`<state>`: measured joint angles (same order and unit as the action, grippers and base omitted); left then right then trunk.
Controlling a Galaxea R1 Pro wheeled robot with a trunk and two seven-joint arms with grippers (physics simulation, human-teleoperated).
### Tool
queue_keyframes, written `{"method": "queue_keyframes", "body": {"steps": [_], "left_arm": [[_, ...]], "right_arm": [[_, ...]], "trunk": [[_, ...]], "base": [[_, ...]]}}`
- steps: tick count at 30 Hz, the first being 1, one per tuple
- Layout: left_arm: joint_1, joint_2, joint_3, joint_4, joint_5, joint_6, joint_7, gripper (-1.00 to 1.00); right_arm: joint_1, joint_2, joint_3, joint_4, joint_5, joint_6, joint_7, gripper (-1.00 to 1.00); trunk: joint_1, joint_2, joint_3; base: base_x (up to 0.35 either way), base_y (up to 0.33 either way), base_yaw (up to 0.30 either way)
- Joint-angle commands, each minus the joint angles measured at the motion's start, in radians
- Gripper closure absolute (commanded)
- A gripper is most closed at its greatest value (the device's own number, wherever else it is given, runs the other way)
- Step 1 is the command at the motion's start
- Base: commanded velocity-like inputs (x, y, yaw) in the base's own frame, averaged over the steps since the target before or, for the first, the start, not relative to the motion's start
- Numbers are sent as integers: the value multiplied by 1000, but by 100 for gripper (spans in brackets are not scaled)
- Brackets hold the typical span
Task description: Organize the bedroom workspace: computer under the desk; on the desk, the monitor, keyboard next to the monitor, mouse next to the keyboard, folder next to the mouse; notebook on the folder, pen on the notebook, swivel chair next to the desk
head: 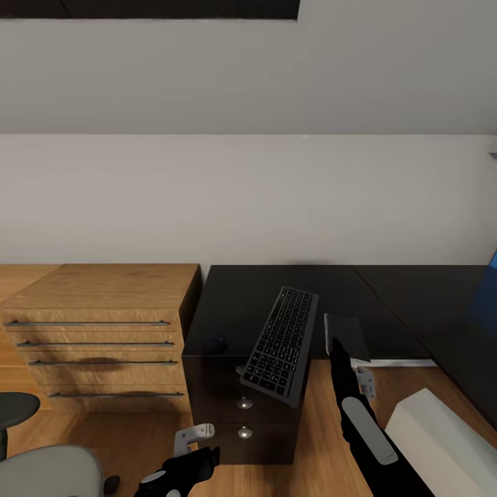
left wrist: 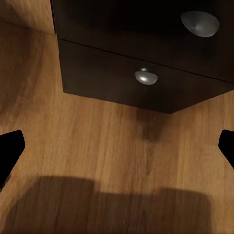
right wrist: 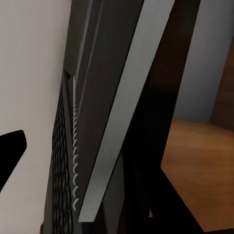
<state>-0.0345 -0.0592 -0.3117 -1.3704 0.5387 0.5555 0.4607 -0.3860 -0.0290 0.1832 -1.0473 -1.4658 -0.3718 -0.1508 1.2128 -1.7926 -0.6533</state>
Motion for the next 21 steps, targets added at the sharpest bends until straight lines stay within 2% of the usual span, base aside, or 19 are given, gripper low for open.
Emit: {"method": "queue_keyframes", "body": {"steps": [1, 7, 16, 21], "left_arm": [[-1, 0, -1, -1, 11, 1, 10, -100], [-1, 0, -1, -1, 11, 1, 11, -100], [-1, 0, -2, -1, 9, 1, 11, -100], [-1, 0, -2, -2, 9, 1, 11, -100]], "right_arm": [[-1, -2, 4, 12, -17, -9, -9, -100], [-1, -2, 4, 12, -17, -9, -9, -100], [-1, -2, 4, 12, -16, -9, -10, -100], [-1, -2, 5, 12, -16, -9, -9, -100]], "trunk": [[0, 0, -1], [0, 0, -1], [0, 0, -1], [0, 0, -1]], "base": [[0, 0, 0], [-24, 0, 0], [-269, 0, 0], [-175, 0, 0]]}}
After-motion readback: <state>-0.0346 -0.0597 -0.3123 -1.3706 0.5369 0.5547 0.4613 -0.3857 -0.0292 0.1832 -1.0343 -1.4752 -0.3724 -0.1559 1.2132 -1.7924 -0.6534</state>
